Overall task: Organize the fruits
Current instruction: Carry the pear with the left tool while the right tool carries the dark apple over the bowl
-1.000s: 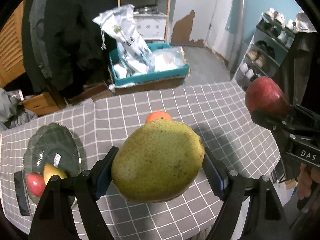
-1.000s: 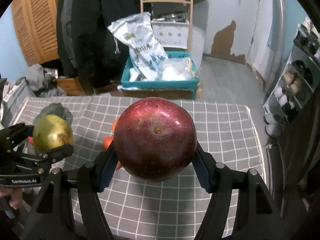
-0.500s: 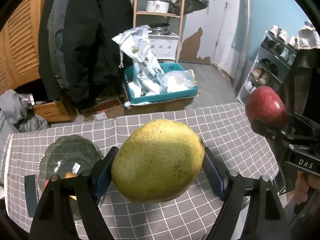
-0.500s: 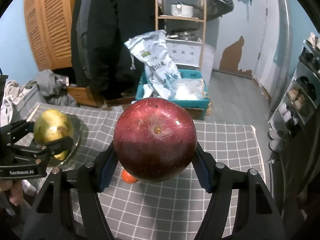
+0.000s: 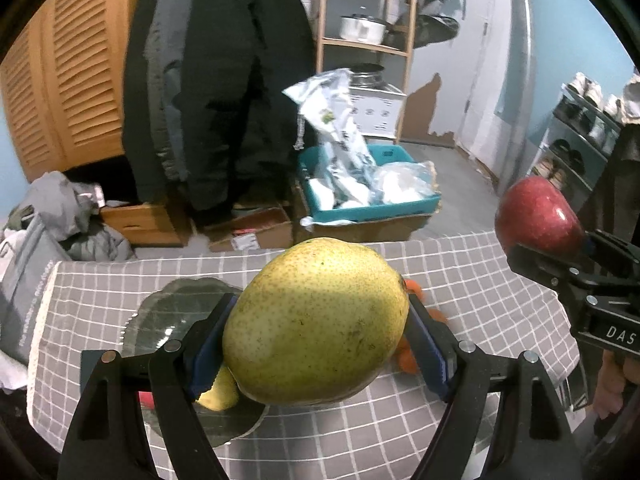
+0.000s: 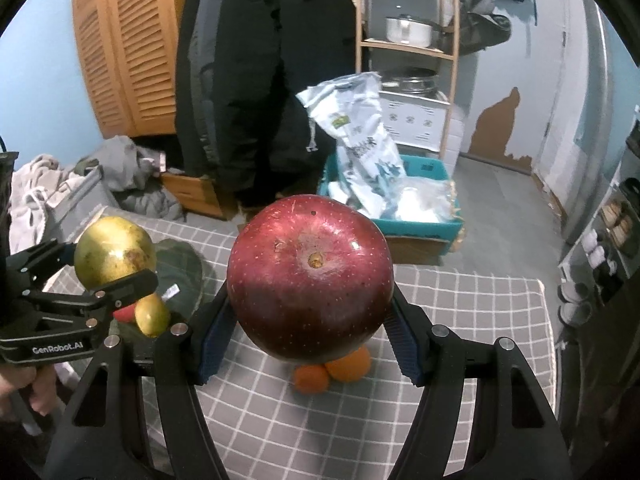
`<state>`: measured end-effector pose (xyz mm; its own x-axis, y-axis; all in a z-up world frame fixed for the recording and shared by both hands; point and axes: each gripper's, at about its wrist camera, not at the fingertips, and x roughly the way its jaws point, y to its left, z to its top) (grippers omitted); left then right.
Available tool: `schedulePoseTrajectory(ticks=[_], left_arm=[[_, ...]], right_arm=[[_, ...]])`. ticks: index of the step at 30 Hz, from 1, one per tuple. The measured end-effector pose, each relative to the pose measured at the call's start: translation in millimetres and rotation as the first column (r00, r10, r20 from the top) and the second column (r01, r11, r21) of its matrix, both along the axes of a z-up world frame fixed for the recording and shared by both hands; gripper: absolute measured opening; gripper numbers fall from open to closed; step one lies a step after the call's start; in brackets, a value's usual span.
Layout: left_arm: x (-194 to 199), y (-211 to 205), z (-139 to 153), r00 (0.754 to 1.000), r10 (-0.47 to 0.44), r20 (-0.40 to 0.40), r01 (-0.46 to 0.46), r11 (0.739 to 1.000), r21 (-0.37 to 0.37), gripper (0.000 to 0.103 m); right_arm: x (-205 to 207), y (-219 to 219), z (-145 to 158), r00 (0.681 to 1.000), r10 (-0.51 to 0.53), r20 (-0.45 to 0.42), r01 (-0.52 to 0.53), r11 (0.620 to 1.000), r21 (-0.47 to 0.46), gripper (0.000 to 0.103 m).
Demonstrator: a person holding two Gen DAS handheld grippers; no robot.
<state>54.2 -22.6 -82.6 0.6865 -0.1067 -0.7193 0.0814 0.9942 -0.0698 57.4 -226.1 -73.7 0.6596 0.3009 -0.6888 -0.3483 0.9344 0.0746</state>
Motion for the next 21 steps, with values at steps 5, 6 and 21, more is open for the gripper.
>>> schedulePoseTrajectory(ticks=[5,6,21], left_arm=[[2,25,0,0.999,0.052,0.001,-0.052,0.999,0.004,0.082],[2,31,0,0.998,0.061,0.001,-0.061,0.998,0.004,0.082],[11,100,-17,0.985,0.167,-0.045,-0.168,0.986,-0.009,0.083]], right_arm=[[9,23,0,1.0,0.024,-0.008,-0.024,1.0,0.002,0.069],[11,27,0,1.0,0.029,-0.009,-0.029,1.0,0.003,0.069],[39,102,-15,0.992,0.113,-0.053,-0.113,0.994,0.002,0.069]])
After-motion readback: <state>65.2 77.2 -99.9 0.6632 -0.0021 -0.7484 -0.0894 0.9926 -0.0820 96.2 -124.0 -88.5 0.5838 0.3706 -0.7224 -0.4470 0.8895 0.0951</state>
